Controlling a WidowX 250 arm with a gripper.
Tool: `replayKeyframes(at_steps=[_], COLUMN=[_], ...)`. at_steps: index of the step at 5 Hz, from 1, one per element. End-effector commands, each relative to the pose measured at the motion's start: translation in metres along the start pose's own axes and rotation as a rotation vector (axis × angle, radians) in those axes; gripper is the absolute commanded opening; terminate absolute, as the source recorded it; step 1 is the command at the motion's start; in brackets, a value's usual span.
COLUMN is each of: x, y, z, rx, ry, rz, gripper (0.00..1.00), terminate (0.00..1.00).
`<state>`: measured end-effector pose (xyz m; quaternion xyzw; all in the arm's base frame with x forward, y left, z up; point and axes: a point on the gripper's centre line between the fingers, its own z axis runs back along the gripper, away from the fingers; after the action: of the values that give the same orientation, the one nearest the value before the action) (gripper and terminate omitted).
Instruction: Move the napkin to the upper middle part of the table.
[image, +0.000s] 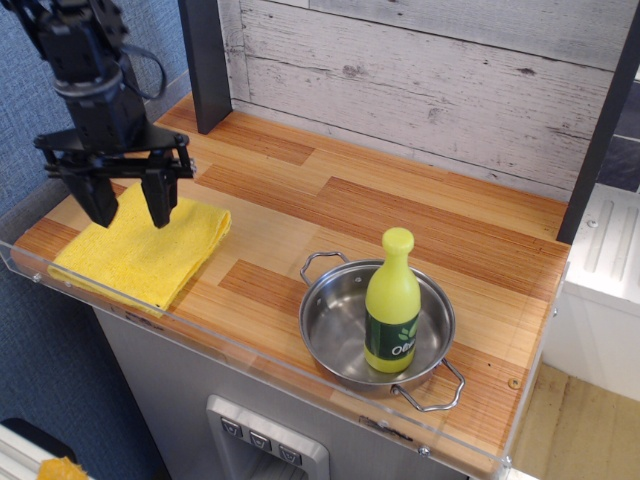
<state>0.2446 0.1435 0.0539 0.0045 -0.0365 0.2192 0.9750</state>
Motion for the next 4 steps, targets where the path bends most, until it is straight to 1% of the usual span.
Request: replayKeyframes(at_steps=[1, 2, 3, 4], x=[0.007, 0.009, 0.012, 0.016], y=[0.007, 0.005, -0.003, -0.014], z=[-0.024, -0.033, -0.034, -0.039], rx=[0.036, 0.037, -0.008, -0.034], ry=[-0.017, -0.043, -0.099, -0.097], rz=[-0.033, -0.053, -0.108, -0.143], gripper=[0.0, 0.0, 0.0, 0.0], terminate=[0.0, 0.0, 0.0, 0.0])
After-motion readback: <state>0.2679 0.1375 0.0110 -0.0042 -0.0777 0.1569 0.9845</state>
